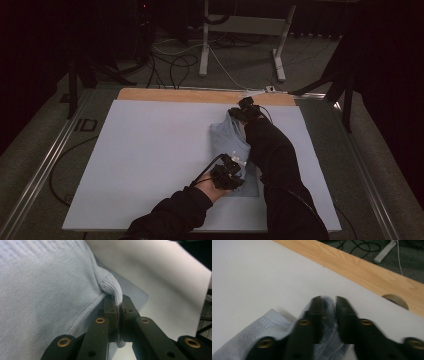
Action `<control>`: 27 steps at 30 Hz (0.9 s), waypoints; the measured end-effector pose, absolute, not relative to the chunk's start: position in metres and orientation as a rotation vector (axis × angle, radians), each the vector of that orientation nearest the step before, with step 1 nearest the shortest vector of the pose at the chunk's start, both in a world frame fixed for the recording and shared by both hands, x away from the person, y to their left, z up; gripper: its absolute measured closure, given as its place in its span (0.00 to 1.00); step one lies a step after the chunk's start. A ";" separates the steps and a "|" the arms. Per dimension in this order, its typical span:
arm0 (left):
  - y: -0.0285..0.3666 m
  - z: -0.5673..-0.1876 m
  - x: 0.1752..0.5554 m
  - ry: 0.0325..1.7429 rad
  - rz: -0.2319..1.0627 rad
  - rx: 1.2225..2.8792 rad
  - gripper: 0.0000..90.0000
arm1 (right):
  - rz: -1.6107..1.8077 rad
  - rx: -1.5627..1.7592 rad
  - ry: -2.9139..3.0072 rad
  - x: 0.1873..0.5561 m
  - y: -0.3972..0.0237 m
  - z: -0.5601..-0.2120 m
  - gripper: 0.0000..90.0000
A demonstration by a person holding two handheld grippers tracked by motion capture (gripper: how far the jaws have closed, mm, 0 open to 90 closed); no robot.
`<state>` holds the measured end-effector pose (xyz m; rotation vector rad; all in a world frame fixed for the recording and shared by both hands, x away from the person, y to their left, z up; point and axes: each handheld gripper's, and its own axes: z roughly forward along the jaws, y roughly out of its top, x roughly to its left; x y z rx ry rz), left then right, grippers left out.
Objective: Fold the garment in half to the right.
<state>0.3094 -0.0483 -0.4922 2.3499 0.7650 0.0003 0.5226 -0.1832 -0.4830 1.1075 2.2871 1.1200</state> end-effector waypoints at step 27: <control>-0.074 -0.501 0.306 0.728 0.050 2.437 0.96 | 1.136 1.168 2.260 0.494 -0.201 -0.462 0.46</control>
